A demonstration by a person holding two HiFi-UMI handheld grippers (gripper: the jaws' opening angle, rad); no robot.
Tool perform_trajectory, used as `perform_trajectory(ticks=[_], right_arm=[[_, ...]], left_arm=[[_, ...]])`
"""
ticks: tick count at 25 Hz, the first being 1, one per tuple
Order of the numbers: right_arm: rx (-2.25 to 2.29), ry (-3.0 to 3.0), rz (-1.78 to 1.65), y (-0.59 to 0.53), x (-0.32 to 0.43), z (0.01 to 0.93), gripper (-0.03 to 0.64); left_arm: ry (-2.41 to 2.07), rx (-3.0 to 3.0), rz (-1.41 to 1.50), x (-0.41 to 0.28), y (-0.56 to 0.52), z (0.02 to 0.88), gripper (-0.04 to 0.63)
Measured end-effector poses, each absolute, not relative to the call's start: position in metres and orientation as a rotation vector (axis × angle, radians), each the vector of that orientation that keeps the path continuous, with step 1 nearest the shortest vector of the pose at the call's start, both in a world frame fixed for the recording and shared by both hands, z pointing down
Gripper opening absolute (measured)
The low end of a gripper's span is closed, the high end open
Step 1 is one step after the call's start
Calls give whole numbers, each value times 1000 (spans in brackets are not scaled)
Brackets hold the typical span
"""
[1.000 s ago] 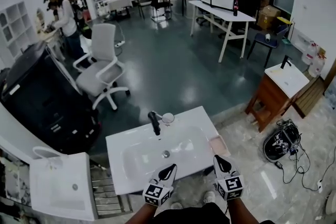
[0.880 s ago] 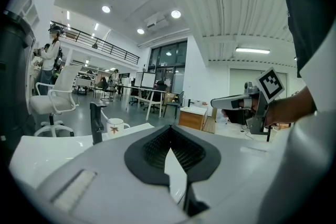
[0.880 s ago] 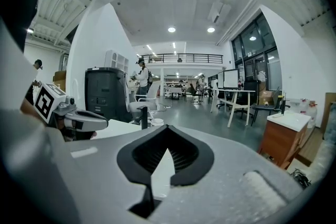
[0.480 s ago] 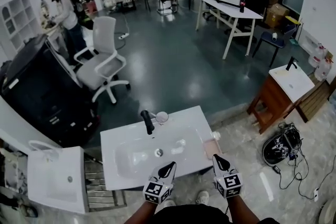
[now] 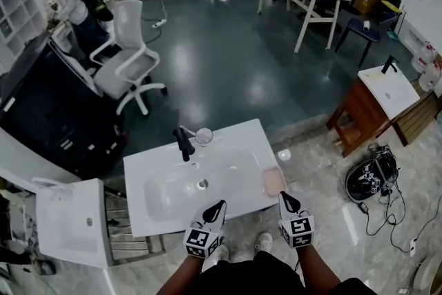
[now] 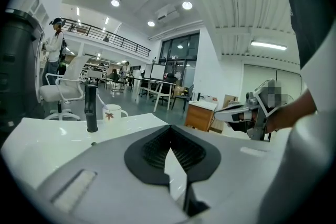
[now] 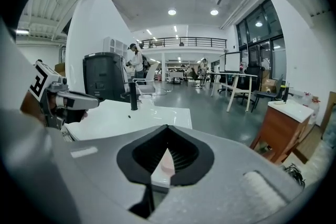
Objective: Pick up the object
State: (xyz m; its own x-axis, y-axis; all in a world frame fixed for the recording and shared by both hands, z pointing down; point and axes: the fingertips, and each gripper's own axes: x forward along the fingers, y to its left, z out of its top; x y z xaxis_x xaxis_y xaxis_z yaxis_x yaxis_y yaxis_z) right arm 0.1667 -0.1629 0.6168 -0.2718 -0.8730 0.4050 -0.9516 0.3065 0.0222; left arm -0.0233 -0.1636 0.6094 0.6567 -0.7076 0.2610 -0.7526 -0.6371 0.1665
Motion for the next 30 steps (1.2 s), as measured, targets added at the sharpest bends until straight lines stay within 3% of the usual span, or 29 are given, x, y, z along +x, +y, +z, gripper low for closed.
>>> perform_trajectory(ticks=[3, 7, 13, 17, 21, 30], right_arm=[[1602, -2207, 373, -163, 171, 638, 14], [1537, -2171, 449, -164, 172, 665, 186], [1484, -2115, 530, -177, 175, 701, 348], [1478, -2068, 574, -186, 179, 724, 418], [1459, -2036, 622, -192, 181, 744, 456], [1451, -2011, 661, -205, 182, 758, 463]], left_arm=[[-1183, 2594, 270, -22, -163, 617, 18], [-1200, 2555, 288, -23, -158, 624, 18], [-1227, 2503, 342, -27, -153, 634, 18], [-1254, 2483, 353, -32, -154, 633, 18], [-1285, 2472, 349, -39, -154, 634, 18], [-1334, 2458, 352, -47, -155, 640, 18]])
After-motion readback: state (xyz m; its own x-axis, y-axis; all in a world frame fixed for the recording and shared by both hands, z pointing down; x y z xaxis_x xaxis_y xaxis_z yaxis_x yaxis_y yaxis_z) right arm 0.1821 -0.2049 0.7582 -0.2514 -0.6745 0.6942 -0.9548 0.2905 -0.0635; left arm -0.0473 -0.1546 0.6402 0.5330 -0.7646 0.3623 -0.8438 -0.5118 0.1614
